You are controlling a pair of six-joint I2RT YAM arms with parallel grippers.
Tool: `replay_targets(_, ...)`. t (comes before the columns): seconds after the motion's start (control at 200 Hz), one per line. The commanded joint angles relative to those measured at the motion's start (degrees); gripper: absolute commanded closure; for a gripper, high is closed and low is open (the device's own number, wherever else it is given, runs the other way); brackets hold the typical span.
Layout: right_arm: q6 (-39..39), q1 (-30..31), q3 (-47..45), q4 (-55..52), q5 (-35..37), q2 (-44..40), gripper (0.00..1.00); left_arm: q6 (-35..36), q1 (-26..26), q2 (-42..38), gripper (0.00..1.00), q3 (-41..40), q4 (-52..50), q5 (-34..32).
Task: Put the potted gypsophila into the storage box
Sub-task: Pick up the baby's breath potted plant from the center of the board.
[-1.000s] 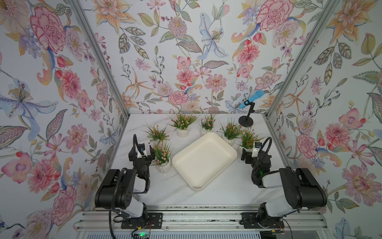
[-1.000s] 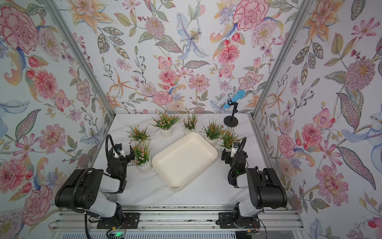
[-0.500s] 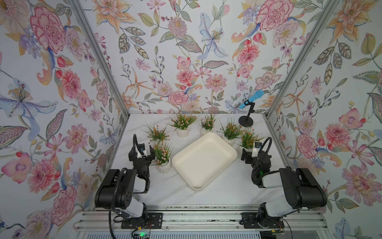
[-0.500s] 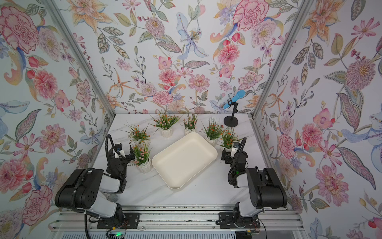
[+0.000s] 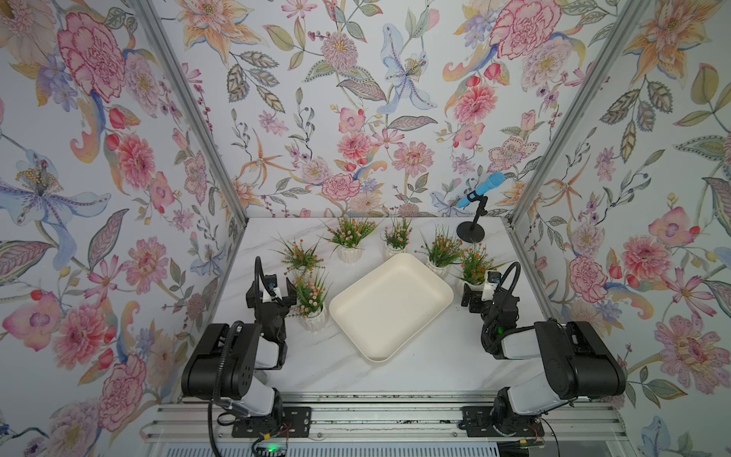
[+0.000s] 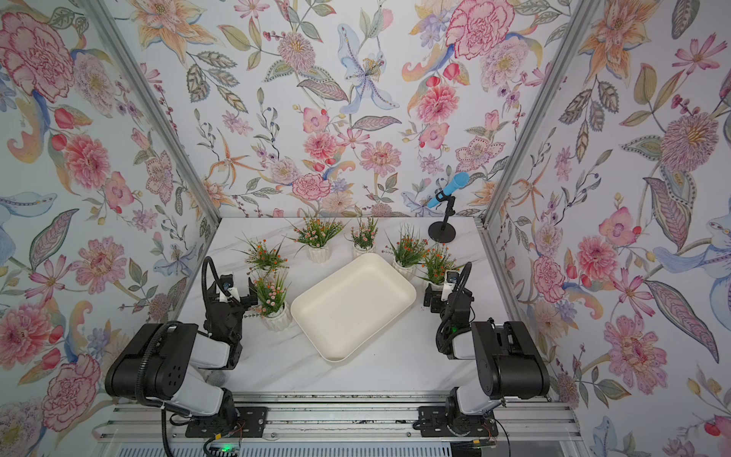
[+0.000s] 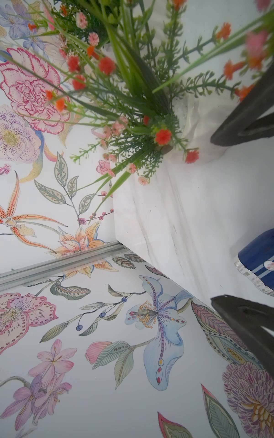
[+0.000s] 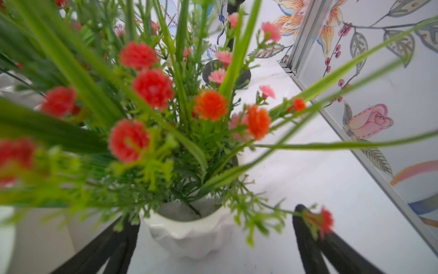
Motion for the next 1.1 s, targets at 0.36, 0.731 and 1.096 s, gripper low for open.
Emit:
replay_targets(0.36, -2.9, 0.7, 11.2, -20.9, 0.7, -6.5, 0.0, -0.4, -0.7, -2.7, 0.0, 0.6, 1.4, -5.2)
replay_targets(0.731, 3.4, 5.1, 18.2, -37.0, 1.6, -15.7, 0.0, -4.1, -0.7, -29.4, 0.0, 4.2, -24.3, -8.7)
replay_targets(1.096, 19.5, 14.8, 29.5, -60.7, 5.6, -23.3, 0.0, -26.3, -1.4, -42.5, 0.0, 17.3, -53.5, -4.4)
